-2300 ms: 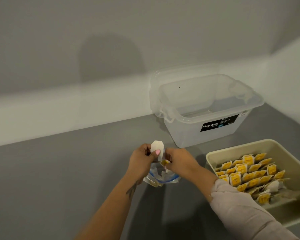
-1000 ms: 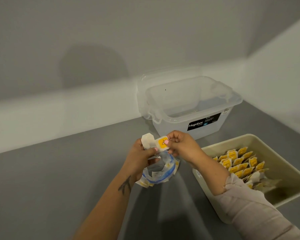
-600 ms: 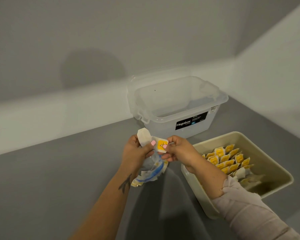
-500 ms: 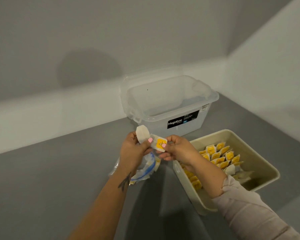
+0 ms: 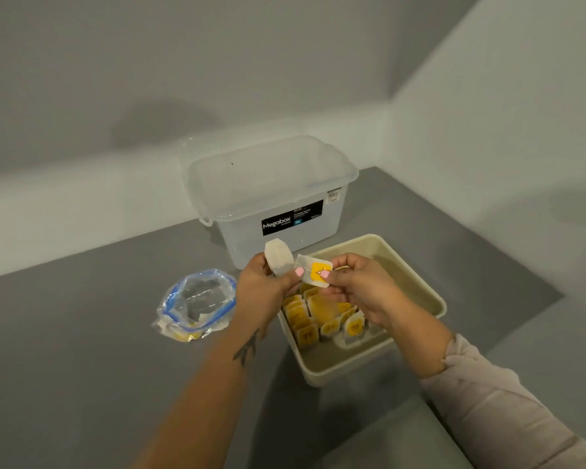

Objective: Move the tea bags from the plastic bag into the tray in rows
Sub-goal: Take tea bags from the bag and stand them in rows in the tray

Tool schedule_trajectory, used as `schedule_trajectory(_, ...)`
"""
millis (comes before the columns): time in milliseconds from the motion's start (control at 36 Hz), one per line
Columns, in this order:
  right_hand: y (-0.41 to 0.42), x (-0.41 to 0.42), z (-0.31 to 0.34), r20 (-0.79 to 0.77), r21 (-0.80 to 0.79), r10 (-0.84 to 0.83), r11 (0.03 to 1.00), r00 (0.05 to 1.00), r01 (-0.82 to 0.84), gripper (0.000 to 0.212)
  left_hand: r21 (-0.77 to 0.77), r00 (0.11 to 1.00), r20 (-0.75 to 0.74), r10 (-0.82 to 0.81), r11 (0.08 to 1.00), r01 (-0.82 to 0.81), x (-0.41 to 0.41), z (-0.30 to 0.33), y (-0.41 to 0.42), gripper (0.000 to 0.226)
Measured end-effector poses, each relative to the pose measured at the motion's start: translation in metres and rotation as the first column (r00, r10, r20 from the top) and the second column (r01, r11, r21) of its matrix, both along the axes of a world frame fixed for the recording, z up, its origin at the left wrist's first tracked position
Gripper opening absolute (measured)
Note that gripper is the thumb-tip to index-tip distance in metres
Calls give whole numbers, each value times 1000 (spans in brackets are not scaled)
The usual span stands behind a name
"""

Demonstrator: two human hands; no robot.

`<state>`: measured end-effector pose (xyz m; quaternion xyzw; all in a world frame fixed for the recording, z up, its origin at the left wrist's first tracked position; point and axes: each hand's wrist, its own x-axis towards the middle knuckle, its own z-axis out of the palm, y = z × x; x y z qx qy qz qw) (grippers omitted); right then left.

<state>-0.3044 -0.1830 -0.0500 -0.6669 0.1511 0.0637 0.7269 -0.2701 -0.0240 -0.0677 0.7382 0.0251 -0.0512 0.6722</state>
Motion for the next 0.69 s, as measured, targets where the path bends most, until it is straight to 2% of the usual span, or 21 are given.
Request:
schedule_trajectory(56, -8, -6, 0, 34, -46, 6, 999, 999, -4, 11, -22, 1000, -19, -9, 1000, 9, -9, 1, -7, 43)
schedule_trajectory(167, -24, -16, 0, 104, -251, 50, 968, 993, -22, 14, -145, 994, -104, -36, 989, 20, -27, 1, -14, 21)
schedule_trajectory(278, -32, -21, 3, 137, -490, 164, 868, 977, -77, 17, -196, 990, -142, 5, 980, -33, -39, -6, -10, 20)
schedule_trajectory(389, -32, -27, 7, 101, -726, 311, 673, 945, -144, 11, -216, 988, -146, 50, 973, -81, -47, -8, -3, 21)
schedule_trajectory(472, -28, -30, 7, 20, -859, 412, 473, 911, -195, 11, -210, 988, -131, 80, 972, -107, -53, -10, 3, 27)
schedule_trajectory(556, -24, -32, 3, -83, -925, 480, 288, 873, -246, 13, -205, 987, -124, 100, 971, -124, -60, -12, 8, 32)
schedule_trajectory(694, -17, -29, -14, -190, -962, 512, 74, 838, -263, 11, -252, 988, -108, 113, 958, -137, -69, -12, 15, 25)
